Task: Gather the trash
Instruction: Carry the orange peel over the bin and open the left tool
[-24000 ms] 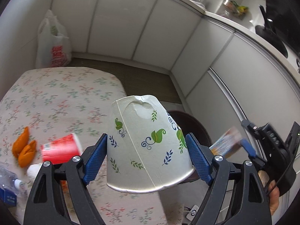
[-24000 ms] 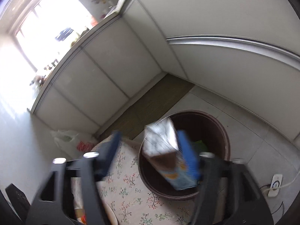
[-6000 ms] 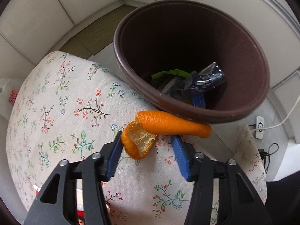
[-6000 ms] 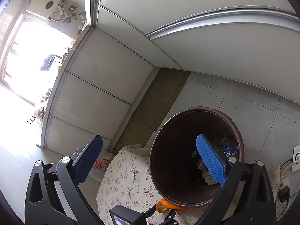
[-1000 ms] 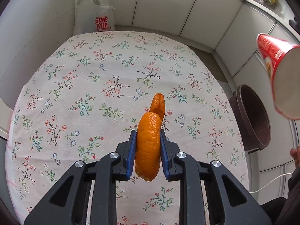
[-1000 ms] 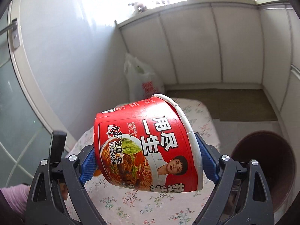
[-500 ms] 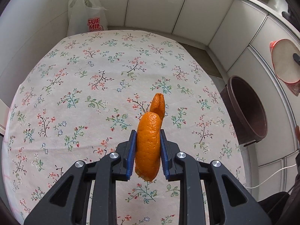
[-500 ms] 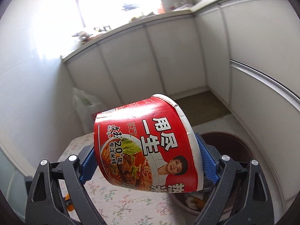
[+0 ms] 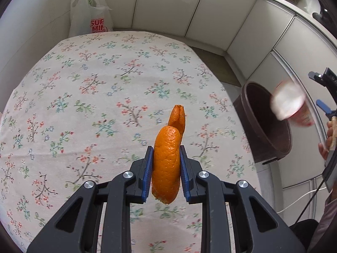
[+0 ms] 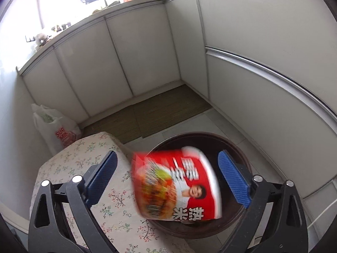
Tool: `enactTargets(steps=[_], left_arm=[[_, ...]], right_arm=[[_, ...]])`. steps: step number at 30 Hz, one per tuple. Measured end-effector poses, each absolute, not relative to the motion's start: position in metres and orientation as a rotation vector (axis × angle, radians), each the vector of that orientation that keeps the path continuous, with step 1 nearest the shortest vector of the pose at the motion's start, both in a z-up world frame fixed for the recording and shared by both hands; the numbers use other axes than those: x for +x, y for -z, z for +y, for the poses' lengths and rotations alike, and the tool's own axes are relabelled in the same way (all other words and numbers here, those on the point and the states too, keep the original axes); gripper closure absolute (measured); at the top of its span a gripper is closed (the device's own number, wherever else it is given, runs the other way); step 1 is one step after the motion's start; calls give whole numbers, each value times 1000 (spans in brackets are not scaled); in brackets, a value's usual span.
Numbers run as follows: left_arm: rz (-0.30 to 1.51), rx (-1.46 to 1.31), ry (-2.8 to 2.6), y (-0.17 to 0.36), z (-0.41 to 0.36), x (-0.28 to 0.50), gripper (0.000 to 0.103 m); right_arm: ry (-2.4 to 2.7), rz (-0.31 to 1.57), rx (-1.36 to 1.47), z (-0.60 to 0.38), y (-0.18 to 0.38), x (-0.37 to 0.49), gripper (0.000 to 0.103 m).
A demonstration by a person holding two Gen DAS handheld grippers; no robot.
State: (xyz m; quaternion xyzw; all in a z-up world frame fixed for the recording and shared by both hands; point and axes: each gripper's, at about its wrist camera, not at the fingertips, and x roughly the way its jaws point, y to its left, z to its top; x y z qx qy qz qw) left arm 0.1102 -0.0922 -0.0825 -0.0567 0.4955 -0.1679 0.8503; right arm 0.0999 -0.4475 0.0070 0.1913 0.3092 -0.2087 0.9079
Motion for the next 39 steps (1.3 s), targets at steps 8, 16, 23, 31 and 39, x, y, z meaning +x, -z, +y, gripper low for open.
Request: enactTargets(steps=[8,16,23,31,39], left_arm=[[948,-94,473,32,-165,120,79],[872,-57,599,-10,-262,141,79],[909,-17,642,-10,-327,149,61],[644,118,390,-46,-286,105,15],[338,59,295,-83,-196,17,6]], right_arm=[[519,560,485,-473,-20,71,7],[595,468,613,-517,-29,25,7],[636,438,688,-543,-27,5,7],[609,391,638,-519,-49,-12,7],[591,237,404,-411,-67,-75,7]])
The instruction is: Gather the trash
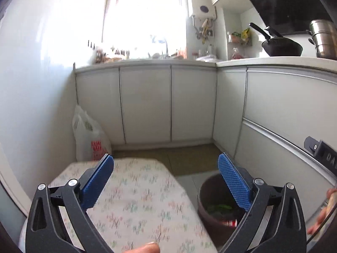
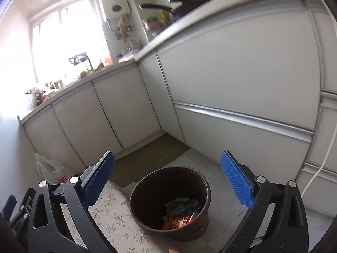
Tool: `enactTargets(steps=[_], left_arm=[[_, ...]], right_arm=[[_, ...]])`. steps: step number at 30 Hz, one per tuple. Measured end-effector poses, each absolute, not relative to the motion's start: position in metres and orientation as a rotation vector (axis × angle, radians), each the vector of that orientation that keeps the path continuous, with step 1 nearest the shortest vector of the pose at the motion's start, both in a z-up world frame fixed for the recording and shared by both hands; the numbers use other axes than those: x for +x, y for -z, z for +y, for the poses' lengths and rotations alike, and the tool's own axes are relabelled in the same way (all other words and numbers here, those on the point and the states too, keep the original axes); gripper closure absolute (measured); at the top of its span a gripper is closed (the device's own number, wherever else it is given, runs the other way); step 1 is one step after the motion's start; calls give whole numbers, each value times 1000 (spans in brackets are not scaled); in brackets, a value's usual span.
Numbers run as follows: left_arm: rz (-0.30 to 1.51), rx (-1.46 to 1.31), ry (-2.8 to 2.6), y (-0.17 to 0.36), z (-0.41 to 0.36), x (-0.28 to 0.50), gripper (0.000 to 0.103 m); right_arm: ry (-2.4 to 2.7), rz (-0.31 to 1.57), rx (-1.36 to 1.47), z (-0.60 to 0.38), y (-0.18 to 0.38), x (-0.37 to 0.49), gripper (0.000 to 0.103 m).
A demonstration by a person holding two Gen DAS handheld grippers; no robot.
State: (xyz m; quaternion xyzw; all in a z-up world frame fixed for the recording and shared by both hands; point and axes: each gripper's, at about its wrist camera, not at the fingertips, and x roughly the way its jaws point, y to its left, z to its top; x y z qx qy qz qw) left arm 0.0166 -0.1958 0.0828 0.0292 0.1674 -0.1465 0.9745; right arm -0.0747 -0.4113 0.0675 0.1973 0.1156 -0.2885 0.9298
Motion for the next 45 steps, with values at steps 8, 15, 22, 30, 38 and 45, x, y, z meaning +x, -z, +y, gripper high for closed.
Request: enactTargets(steps=[8,15,22,30,38,45], left_arm=[[509,71,240,-30,-134,-6,6],[624,19,236,6,-106,-5,6],[625,8,228,10,-100,-5,6],[634,-39,221,8,-92,2,6],[629,-32,229,7,-93,-1,6],[634,-34,231,7,-93,1,6]], right_arm=[[383,411,221,-335,-13,-79,7],[339,409,119,-304,-9,-65,7],[355,420,96,-296,-4,-61,7],[336,453,73,-294,2,-56,7],[327,464,58,-290,3,-55,7],[314,475,41,-286,5,-53,7]])
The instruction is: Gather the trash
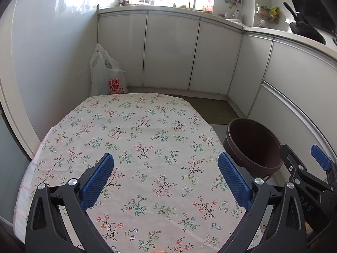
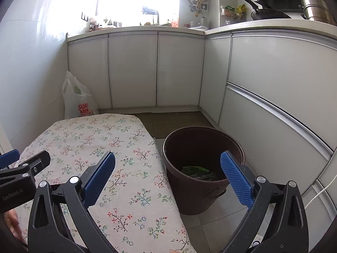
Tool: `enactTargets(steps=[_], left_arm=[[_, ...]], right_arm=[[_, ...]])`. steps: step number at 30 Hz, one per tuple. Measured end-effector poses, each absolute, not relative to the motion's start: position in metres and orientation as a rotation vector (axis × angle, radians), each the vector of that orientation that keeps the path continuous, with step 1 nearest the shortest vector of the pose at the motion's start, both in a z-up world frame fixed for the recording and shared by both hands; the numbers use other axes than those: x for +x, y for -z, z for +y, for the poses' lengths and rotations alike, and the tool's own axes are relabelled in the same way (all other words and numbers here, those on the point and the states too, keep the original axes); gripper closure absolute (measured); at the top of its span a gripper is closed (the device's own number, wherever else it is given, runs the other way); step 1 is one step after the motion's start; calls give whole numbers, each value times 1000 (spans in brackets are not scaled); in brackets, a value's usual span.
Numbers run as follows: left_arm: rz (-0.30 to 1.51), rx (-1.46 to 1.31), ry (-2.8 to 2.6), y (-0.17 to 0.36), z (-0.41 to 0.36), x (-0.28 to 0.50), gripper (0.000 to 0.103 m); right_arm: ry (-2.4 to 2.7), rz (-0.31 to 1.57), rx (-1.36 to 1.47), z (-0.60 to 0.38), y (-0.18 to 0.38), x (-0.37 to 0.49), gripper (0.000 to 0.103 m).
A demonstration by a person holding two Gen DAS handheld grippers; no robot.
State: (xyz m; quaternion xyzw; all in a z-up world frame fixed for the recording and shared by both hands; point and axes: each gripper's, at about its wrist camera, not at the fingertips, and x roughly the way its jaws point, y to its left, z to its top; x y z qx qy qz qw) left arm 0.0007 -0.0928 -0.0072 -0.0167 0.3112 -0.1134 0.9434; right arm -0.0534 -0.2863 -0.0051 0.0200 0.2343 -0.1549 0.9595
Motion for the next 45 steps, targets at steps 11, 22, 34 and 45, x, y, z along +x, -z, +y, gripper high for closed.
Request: enactTargets(steps=[11,22,34,45], left_arm=[[643,-38,225,9,-94,2,6],[657,-49,220,11,-90,3,6],[656,-34,218,12,-93,3,6],[630,-3,251,11,-99,0,11]], right_arm=[[309,484,32,-284,5,-53,7],[302,498,28,-283,7,-51,7],[296,515,24,-283,9,-49,7],[293,521,28,-283,10,-48,7]])
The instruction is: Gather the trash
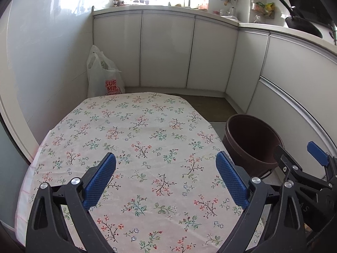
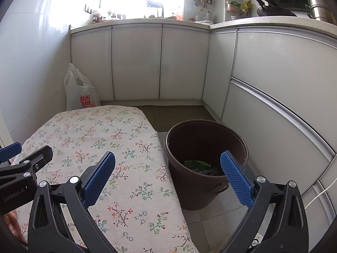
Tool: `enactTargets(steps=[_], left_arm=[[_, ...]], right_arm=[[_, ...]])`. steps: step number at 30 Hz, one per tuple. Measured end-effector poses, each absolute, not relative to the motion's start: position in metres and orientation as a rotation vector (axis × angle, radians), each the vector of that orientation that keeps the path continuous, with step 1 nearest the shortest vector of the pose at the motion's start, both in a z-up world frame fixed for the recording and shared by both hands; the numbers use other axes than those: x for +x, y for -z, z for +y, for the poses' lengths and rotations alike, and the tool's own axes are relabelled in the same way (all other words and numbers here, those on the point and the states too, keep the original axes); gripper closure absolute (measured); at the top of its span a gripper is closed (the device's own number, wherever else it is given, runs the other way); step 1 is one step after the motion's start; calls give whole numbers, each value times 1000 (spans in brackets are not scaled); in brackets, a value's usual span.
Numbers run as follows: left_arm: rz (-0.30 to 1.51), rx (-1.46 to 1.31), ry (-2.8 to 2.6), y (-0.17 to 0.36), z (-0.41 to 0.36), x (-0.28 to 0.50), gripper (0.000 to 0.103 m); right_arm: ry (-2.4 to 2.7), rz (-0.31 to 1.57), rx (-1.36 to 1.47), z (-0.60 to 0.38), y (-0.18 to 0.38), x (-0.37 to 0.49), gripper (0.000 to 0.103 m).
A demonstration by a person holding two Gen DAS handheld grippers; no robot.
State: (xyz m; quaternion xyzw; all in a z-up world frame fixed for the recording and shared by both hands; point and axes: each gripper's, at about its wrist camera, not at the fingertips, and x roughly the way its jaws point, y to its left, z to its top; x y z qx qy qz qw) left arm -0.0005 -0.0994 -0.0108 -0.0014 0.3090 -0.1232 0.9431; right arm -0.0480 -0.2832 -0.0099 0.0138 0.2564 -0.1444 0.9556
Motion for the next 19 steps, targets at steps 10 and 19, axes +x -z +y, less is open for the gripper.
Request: enactTargets(steps=[10,19], left_arm=[[625,-10,271,10,-98,0,12],[660,-43,262,13,-94,1,11]], right_arm=[[295,518,28,-283,10,-48,7],[299,504,34,-285,9,-50,7]])
